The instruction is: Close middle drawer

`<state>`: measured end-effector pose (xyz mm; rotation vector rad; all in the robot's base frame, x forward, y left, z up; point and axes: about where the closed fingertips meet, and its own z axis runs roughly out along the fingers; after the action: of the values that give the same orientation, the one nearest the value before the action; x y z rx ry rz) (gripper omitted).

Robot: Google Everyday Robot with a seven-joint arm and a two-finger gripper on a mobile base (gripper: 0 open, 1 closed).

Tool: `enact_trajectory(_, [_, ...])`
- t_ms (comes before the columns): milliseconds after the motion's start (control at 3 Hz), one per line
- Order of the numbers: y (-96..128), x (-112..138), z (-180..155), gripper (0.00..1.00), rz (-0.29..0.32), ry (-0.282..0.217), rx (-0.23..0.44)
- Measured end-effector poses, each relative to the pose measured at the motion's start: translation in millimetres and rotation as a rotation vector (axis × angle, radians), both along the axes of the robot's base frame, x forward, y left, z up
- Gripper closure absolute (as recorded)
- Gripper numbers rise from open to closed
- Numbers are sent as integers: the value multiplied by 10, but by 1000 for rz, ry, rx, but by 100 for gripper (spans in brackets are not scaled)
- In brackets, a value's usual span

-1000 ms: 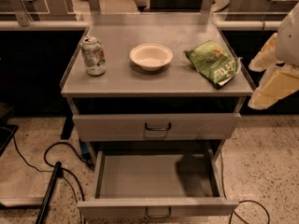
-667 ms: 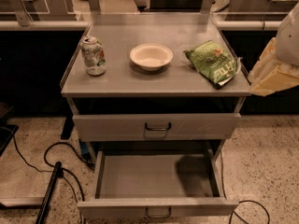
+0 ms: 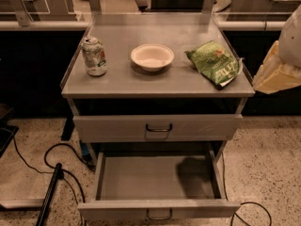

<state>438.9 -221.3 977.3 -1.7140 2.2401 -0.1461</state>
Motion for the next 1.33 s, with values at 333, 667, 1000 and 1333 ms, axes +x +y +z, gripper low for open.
enact_trajectory(333, [-99, -252, -239, 100, -57, 30, -1])
enact_trajectory(667, [-294, -642, -889, 100, -138, 159, -3])
enact_trajectory(1000, [-303, -741, -1046, 100, -135, 197, -15])
enact_trajectory(1333, [-299, -727, -1024, 100, -135, 191, -13])
